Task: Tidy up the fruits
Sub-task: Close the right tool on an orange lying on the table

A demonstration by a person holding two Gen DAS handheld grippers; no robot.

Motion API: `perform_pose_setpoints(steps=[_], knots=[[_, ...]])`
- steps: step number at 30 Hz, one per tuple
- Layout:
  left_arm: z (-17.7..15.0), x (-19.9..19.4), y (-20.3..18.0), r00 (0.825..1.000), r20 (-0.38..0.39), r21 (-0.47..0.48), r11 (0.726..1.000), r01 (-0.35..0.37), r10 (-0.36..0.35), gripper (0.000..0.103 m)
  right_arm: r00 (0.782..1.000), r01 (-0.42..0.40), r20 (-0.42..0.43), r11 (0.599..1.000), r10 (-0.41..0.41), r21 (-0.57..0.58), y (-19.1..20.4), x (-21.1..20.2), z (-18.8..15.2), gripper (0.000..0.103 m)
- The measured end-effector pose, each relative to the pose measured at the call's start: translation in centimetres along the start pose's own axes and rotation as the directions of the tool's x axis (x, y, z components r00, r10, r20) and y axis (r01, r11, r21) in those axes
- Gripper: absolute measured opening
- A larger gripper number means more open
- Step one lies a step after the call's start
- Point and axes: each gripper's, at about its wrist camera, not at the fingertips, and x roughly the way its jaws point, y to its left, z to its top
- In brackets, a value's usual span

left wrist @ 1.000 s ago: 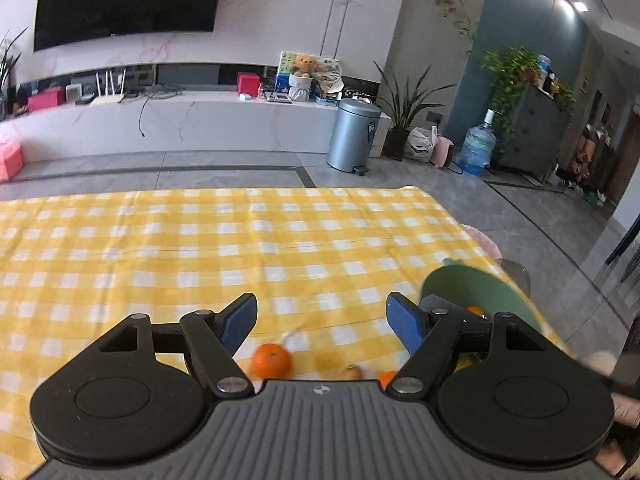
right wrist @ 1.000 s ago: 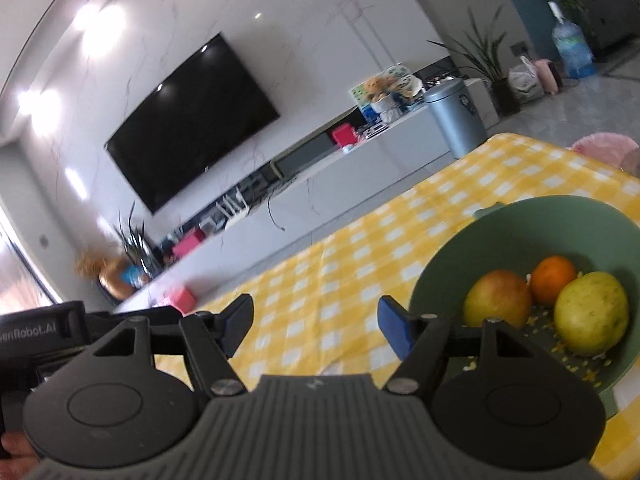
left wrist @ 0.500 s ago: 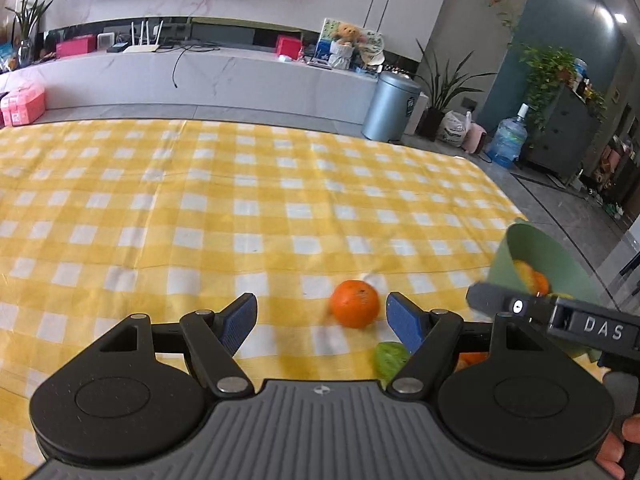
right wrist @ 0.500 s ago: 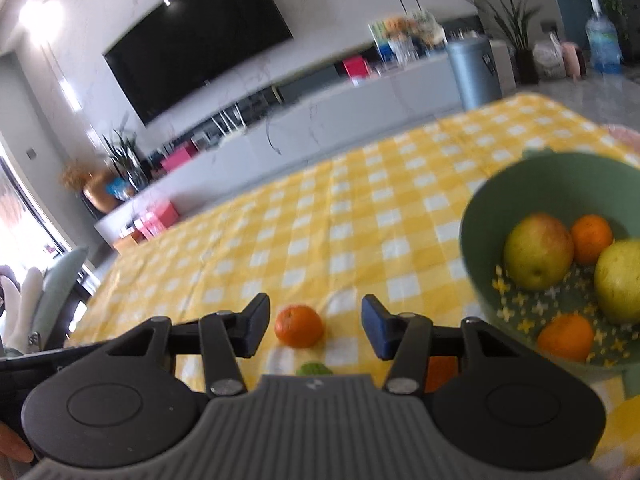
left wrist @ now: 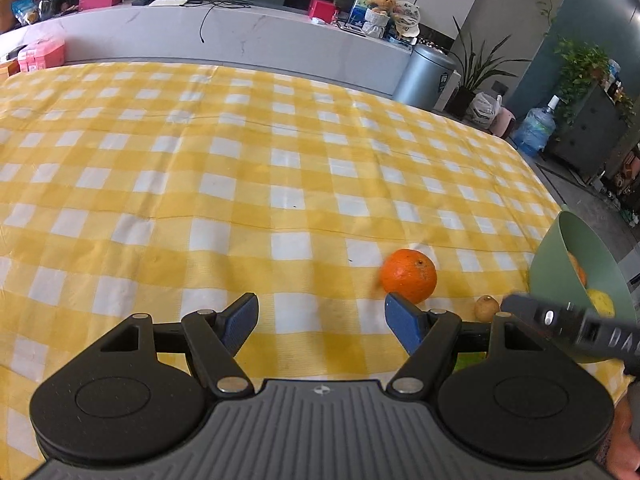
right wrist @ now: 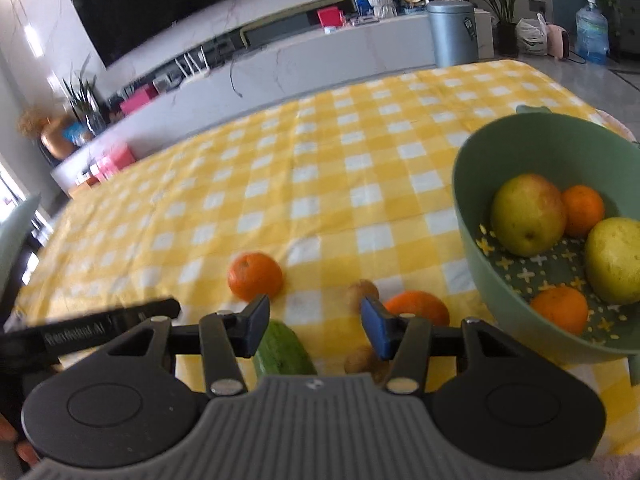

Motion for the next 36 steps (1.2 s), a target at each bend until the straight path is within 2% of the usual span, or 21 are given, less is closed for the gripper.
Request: perform_pose_setpoints(steps=[2, 5, 8, 10, 13, 14, 19, 22, 24, 26, 28, 30, 34, 35, 36], knots=[[0.0, 0.1, 0.1, 1.0, -0.003, -0.005, 1.0, -0.005, 0.005, 0.085, 1.0, -0.014, -0.009, 1.0, 0.014, 0.008, 0.3, 0.2, 0.6, 0.051], [-0.1, 0.1, 0.1, 1.0, 0.002, -0.004, 1.0, 0.001, -0.001, 0.085, 0.994, 0.104, -0.011, 0.994, -0.105, -0.03, 1.3, 0.1, 0.7, 0.051], [-0.3, 0.3, -0.1, 1.0, -0.006, 0.001, 1.0, 0.013, -0.013, 0.085, 0.974, 0.227, 0.043, 0.968, -0.224, -0.109, 2.1, -0.6, -0.1, 0.051], [-0.4, 0.4, -0.4, 1.0, -0.01, 0.009, 1.0, 0.018, -0.018, 0.085, 0.953, 0.303, 0.027, 0.943, -0.302, -0.137, 2.1, -0.3, -0.5, 0.051], [-0.5, 0.4, -0.9, 0.999, -0.011, 0.026, 0.999, 0.031, -0.03, 0.085, 0.928, 0.366, -0.045, 0.926, -0.371, -0.091, 0.7, 0.9, -0.6, 0.05], [-0.5, 0.4, -1.0, 0.999, -0.013, 0.028, 0.999, 0.033, -0.033, 0.085, 0.925, 0.369, -0.068, 0.927, -0.373, -0.069, 0.3, 1.2, -0.5, 0.052], [-0.5, 0.7, -0.9, 0.999, -0.024, 0.023, 0.999, 0.028, -0.027, 0.085, 0.941, 0.324, -0.101, 0.946, -0.322, -0.003, -1.2, 2.2, -0.1, 0.052], [-0.5, 0.7, -0.8, 0.999, -0.027, 0.016, 0.999, 0.028, -0.028, 0.085, 0.945, 0.307, -0.118, 0.952, -0.307, -0.014, -1.0, 2.7, -0.3, 0.048], [-0.4, 0.7, -0.8, 0.999, -0.029, 0.017, 0.999, 0.031, -0.031, 0.085, 0.953, 0.28, -0.123, 0.96, -0.278, 0.002, -1.2, 2.8, -0.3, 0.04], [-0.5, 0.7, -0.8, 0.999, -0.035, 0.02, 0.999, 0.041, -0.04, 0.085, 0.96, 0.258, -0.117, 0.965, -0.253, 0.036, -1.5, 2.7, -0.3, 0.04], [-0.6, 0.7, -0.8, 0.997, -0.039, 0.013, 0.998, 0.064, -0.063, 0.085, 0.958, 0.269, -0.113, 0.962, -0.263, 0.049, -1.7, 2.6, -0.3, 0.039], [-0.6, 0.6, -0.7, 0.996, -0.036, 0.004, 0.997, 0.079, -0.078, 0.085, 0.957, 0.28, -0.097, 0.959, -0.274, 0.053, -1.8, 2.2, -0.4, 0.038], [-0.6, 0.4, -0.6, 0.997, -0.02, -0.016, 0.997, 0.077, -0.078, 0.085, 0.977, 0.214, -0.017, 0.972, -0.214, 0.099, -2.0, 0.5, -0.2, 0.035], [-0.5, 0.4, -0.5, 0.997, -0.017, -0.024, 0.997, 0.075, -0.075, 0.085, 0.982, 0.189, 0.01, 0.977, -0.19, 0.099, -1.8, 0.1, -0.2, 0.032], [-0.4, 0.4, -0.3, 0.997, -0.013, -0.034, 0.997, 0.07, -0.071, 0.085, 0.987, 0.151, 0.037, 0.985, -0.155, 0.084, -1.6, -0.3, -0.1, 0.019]])
